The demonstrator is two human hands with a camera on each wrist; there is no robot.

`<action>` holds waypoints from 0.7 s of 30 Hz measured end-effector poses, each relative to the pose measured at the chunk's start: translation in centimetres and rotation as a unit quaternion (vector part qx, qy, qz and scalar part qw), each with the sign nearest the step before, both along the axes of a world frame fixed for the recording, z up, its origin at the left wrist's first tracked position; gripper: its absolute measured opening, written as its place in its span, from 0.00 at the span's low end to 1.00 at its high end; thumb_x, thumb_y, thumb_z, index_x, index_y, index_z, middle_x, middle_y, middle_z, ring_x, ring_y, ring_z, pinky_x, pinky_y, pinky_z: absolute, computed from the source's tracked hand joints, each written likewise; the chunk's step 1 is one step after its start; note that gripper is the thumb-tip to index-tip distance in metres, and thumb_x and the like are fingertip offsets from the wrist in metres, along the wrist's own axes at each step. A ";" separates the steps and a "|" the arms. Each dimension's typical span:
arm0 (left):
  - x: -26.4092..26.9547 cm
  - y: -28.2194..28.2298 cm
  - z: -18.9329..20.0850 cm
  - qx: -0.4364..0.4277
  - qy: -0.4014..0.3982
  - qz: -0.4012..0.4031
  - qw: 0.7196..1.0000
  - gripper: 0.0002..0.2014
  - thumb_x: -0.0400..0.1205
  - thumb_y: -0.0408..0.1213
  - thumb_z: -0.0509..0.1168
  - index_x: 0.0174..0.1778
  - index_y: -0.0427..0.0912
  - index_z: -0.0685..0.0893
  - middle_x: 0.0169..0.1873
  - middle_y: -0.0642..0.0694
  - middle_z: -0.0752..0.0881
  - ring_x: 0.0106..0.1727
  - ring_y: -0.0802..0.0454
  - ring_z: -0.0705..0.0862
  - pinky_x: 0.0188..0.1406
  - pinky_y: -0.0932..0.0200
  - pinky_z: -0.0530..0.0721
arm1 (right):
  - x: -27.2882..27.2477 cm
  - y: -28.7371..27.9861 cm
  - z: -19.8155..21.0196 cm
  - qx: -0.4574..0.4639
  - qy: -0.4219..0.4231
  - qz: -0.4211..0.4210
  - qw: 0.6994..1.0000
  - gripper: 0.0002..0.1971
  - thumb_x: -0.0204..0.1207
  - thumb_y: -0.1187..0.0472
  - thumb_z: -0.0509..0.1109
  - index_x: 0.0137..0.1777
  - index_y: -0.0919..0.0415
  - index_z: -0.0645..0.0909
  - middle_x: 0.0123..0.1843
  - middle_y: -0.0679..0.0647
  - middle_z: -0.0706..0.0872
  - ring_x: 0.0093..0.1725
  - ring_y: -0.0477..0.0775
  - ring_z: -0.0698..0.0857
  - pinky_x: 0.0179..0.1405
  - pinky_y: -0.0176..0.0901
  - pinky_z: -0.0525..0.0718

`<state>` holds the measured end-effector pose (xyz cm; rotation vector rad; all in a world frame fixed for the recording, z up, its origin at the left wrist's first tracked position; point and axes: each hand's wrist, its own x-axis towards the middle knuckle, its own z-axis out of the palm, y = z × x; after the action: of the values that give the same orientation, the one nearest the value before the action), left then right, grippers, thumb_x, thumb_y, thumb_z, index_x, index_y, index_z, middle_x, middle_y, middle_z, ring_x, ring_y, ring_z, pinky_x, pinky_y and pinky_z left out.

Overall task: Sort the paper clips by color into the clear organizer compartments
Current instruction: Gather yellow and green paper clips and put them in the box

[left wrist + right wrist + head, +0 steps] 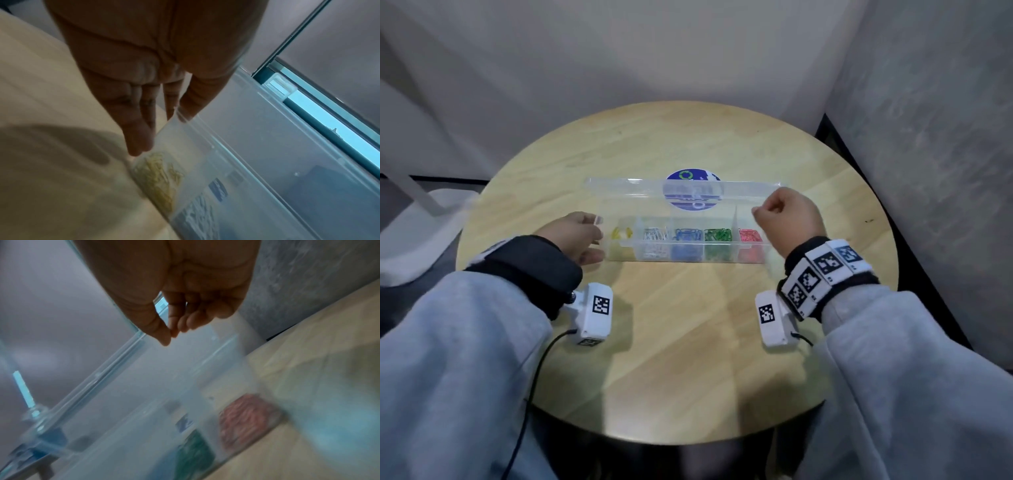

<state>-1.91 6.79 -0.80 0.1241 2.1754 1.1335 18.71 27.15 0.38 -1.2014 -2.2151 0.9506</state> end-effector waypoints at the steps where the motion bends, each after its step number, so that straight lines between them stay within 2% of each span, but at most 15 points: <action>1: -0.2 -0.1 -0.3 0.015 0.001 0.011 1.000 0.18 0.84 0.27 0.57 0.67 0.47 0.74 0.61 0.36 0.76 0.33 0.45 0.81 0.32 0.60 0.88 | 0.6 0.6 0.0 0.007 -0.010 -0.021 1.000 0.06 0.73 0.57 0.69 0.43 0.57 0.75 0.35 0.47 0.77 0.41 0.53 0.79 0.41 0.41 0.74; 3: -0.2 -0.2 -0.7 0.038 0.010 0.031 0.999 0.18 0.82 0.22 0.56 0.58 0.51 0.75 0.62 0.34 0.77 0.31 0.46 0.79 0.39 0.59 0.87 | 1.7 1.6 -0.2 -0.004 -0.016 -0.049 0.999 0.16 0.72 0.54 0.72 0.51 0.57 0.69 0.43 0.51 0.78 0.44 0.55 0.79 0.41 0.42 0.72; 5: 0.2 -0.2 -1.1 0.061 0.021 0.049 0.997 0.22 0.80 0.18 0.54 0.56 0.53 0.72 0.57 0.37 0.78 0.39 0.45 0.79 0.30 0.63 0.87 | 2.3 1.9 -0.3 -0.008 -0.002 -0.025 1.000 0.21 0.71 0.56 0.72 0.60 0.54 0.67 0.48 0.55 0.76 0.42 0.55 0.78 0.37 0.39 0.71; 6: 0.5 -0.2 -1.3 0.065 0.029 0.058 0.996 0.24 0.79 0.17 0.53 0.57 0.54 0.72 0.53 0.40 0.77 0.45 0.45 0.79 0.25 0.64 0.86 | 2.4 1.9 -0.2 0.002 -0.008 0.003 1.000 0.23 0.72 0.57 0.71 0.65 0.51 0.68 0.47 0.55 0.76 0.40 0.54 0.78 0.35 0.38 0.71; 7: 0.6 -0.2 -1.3 0.064 0.035 0.063 0.995 0.27 0.79 0.16 0.52 0.59 0.55 0.72 0.49 0.43 0.77 0.49 0.45 0.78 0.24 0.63 0.86 | 2.5 1.9 -0.2 0.014 -0.019 0.033 0.999 0.23 0.72 0.58 0.69 0.67 0.48 0.70 0.48 0.55 0.77 0.40 0.53 0.78 0.36 0.38 0.73; 9: 1.0 -0.2 -1.3 0.066 0.038 0.066 0.995 0.30 0.78 0.15 0.50 0.61 0.59 0.72 0.43 0.47 0.75 0.51 0.45 0.77 0.30 0.59 0.85 | 2.4 1.8 -0.3 -0.002 -0.020 0.068 0.997 0.17 0.70 0.58 0.65 0.59 0.44 0.78 0.51 0.57 0.83 0.44 0.56 0.81 0.45 0.42 0.79; 11: 1.2 -0.3 -1.2 0.080 0.034 0.062 0.994 0.32 0.77 0.14 0.50 0.60 0.60 0.71 0.45 0.45 0.75 0.50 0.44 0.75 0.36 0.55 0.82 | 2.6 1.5 -0.3 -0.054 0.010 0.076 0.996 0.15 0.65 0.57 0.61 0.50 0.40 0.79 0.49 0.55 0.86 0.45 0.59 0.83 0.49 0.49 0.82; 13: 1.5 -0.5 -1.3 0.090 0.038 0.045 0.994 0.31 0.77 0.13 0.52 0.60 0.59 0.70 0.46 0.46 0.77 0.50 0.43 0.77 0.38 0.54 0.81 | 3.0 1.5 -0.5 -0.077 0.021 0.076 0.994 0.16 0.66 0.58 0.61 0.51 0.42 0.81 0.47 0.53 0.86 0.44 0.57 0.82 0.50 0.49 0.82; 15: 1.8 -1.1 -1.2 0.097 0.037 0.028 0.994 0.32 0.76 0.12 0.53 0.64 0.55 0.71 0.46 0.44 0.78 0.49 0.41 0.79 0.41 0.50 0.82 | 3.3 1.6 -0.6 -0.083 0.028 0.073 0.993 0.16 0.73 0.61 0.63 0.56 0.44 0.82 0.50 0.52 0.86 0.46 0.55 0.82 0.53 0.49 0.82; 18: 1.9 -1.7 -1.0 0.112 0.024 0.006 0.993 0.34 0.76 0.12 0.55 0.70 0.53 0.69 0.51 0.41 0.78 0.52 0.37 0.82 0.54 0.42 0.84 | 3.2 1.8 -0.8 -0.086 0.033 0.064 0.994 0.15 0.76 0.61 0.63 0.59 0.44 0.82 0.55 0.52 0.88 0.50 0.54 0.84 0.56 0.51 0.84; 19: 2.0 -1.9 -0.9 0.117 0.023 0.004 0.993 0.33 0.76 0.13 0.56 0.69 0.53 0.70 0.50 0.42 0.78 0.53 0.38 0.82 0.55 0.42 0.84 | 3.1 1.8 -0.8 -0.082 0.025 0.062 0.994 0.16 0.76 0.61 0.63 0.60 0.44 0.82 0.55 0.52 0.88 0.52 0.55 0.85 0.58 0.53 0.84; 21: 2.1 -2.1 -0.7 0.128 0.019 0.005 0.992 0.32 0.77 0.14 0.56 0.70 0.51 0.70 0.48 0.44 0.78 0.53 0.39 0.82 0.46 0.53 0.88 | 2.9 1.7 -0.7 -0.074 -0.001 0.072 0.995 0.19 0.74 0.61 0.63 0.63 0.46 0.79 0.57 0.54 0.87 0.54 0.58 0.85 0.61 0.57 0.83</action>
<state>0.22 4.67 -1.54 0.2497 2.0571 1.4223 21.64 28.86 -0.28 -1.1168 -2.2928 1.1895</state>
